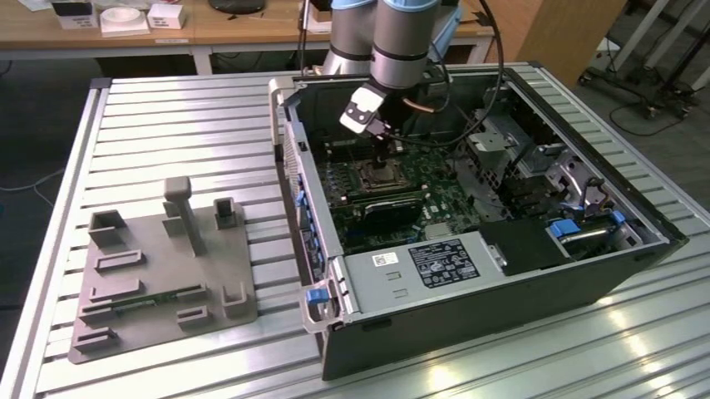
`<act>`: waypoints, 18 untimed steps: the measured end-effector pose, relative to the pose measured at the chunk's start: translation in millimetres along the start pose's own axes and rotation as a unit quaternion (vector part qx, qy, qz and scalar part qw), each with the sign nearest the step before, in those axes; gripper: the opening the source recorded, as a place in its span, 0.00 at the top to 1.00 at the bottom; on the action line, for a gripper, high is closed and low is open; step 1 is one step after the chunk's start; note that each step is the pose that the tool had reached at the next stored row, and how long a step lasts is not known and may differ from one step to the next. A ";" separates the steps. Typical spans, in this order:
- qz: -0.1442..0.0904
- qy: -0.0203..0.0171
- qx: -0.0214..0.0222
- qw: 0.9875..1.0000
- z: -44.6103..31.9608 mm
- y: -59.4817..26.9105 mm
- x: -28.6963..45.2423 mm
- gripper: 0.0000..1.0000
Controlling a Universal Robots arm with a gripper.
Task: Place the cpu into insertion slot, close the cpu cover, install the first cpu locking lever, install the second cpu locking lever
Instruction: 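Close the cpu cover, then install the first cpu locking lever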
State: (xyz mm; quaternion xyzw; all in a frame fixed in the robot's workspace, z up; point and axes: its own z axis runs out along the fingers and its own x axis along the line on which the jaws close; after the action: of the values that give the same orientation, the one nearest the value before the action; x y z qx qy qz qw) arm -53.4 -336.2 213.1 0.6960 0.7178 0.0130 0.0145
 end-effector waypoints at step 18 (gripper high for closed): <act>-0.003 0.000 0.000 1.000 0.1 3.8 -0.1 0.89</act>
State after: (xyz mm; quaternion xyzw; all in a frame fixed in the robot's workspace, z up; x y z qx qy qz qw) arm -49.5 -336.2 213.1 0.6936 0.7201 0.0130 0.0145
